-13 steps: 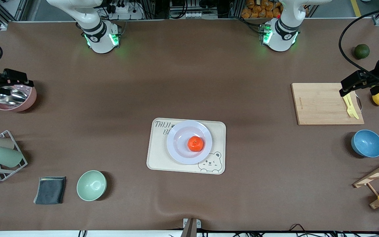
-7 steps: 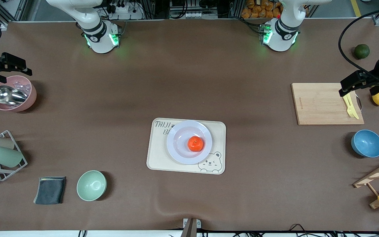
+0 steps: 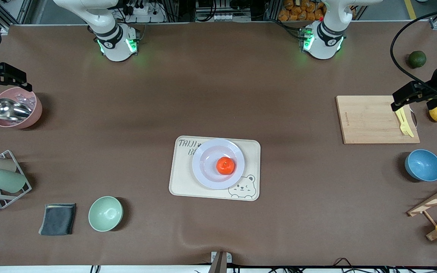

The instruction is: Place orange and plate with both arms

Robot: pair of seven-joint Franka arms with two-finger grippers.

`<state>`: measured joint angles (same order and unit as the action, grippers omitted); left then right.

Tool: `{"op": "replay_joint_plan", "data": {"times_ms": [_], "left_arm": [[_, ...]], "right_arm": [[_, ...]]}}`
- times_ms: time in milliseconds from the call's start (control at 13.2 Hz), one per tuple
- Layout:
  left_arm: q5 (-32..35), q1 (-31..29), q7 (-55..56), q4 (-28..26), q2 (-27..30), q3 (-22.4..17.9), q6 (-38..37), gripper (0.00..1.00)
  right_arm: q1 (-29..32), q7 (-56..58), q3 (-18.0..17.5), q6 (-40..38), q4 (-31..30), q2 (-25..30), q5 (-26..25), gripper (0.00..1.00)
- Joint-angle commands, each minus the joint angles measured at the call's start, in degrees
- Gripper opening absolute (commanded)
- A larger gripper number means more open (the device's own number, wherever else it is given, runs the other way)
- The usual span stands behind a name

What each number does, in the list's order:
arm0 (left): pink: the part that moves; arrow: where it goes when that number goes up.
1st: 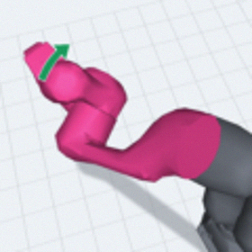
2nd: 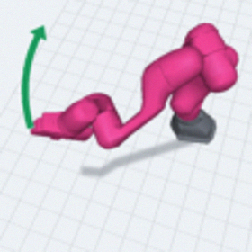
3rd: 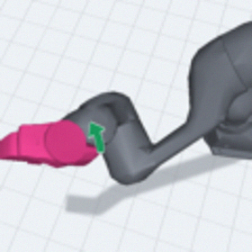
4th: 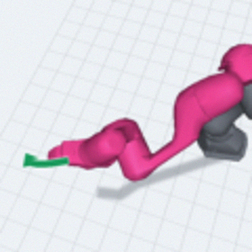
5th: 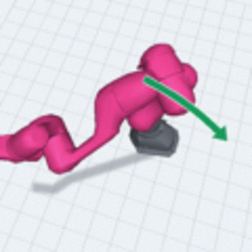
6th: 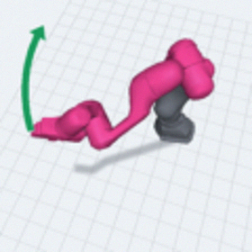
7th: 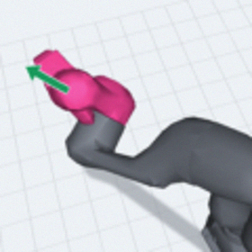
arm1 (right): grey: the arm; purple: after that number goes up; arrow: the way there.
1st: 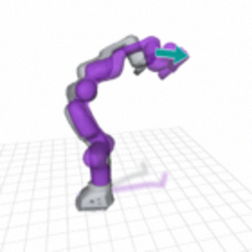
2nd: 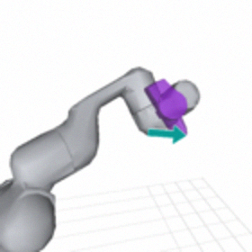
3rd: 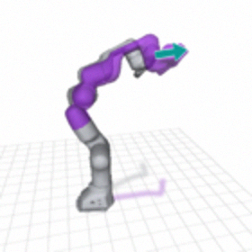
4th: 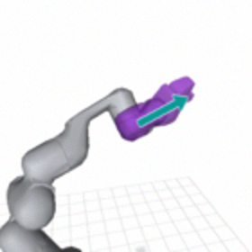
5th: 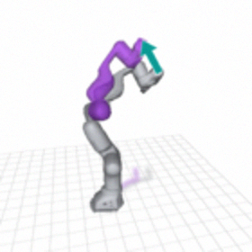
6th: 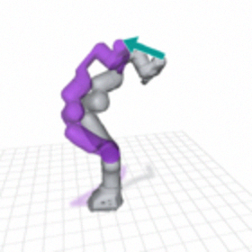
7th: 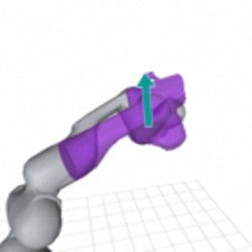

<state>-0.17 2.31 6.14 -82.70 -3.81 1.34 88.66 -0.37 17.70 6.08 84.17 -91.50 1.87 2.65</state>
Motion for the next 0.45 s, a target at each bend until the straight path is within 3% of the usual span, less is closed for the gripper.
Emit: {"op": "replay_joint_plan", "data": {"times_ms": [0,378], "left_arm": [[1.5,0.3,-1.0,0.3,0.4,0.1,-1.1,1.00],[1.6,-0.1,-1.0,0.3,0.6,0.1,-2.4,1.00]], "right_arm": [[0.7,-0.8,-0.7,2.6,-0.3,-0.8,-1.6,1.00],[0.8,-1.0,-0.9,3.3,0.9,-0.6,-2.6,1.00]]}}
